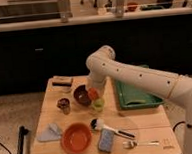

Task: Place apple in plastic cup

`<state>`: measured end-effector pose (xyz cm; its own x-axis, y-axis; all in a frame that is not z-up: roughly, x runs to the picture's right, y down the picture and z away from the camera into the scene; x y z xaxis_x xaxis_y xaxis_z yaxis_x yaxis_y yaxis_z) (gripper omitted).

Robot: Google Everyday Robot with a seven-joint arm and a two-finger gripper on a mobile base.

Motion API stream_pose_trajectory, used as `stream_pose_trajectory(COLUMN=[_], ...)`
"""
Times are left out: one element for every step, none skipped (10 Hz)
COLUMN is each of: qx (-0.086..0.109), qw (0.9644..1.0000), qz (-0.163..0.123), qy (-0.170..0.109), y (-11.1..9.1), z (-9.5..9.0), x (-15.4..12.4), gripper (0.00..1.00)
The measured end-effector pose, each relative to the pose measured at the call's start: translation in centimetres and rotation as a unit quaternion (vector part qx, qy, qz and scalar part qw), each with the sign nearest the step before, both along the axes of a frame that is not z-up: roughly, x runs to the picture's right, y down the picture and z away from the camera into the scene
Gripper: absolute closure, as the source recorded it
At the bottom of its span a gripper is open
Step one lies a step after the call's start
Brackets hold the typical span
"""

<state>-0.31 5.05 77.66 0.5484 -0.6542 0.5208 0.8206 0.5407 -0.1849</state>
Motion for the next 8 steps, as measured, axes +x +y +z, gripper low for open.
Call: stream_pose_trajectory(qx=[0.001,0.000,0.001,0.001,0.001,0.001,0.002,0.003], qw=[1.0000,1.0000,1.0000,0.9999,0.9999,0.9999,0.9999,0.9999], qz=[0.002,0.006,0.008,0.009,0.009,0.010,0.011,0.011], qy=[-0.001,-0.003,-0.005,-0.006,-0.008,-0.009,-0.010,-0.010], y=[-0.13,-0.24,-0.36,-0.42,-0.46,-0.52,-0.59,-0.69], z=[-0.04,-0.15,-0.31,-0.43,-0.50,-0.60,-0.66,-0.74], x=[-0.02,-0.09,-0.08,-0.11,-0.18,-0.29,-0.27,-0.25], gripper=[0.20,0.20,0.20,0.20,0.20,0.20,0.20,0.20])
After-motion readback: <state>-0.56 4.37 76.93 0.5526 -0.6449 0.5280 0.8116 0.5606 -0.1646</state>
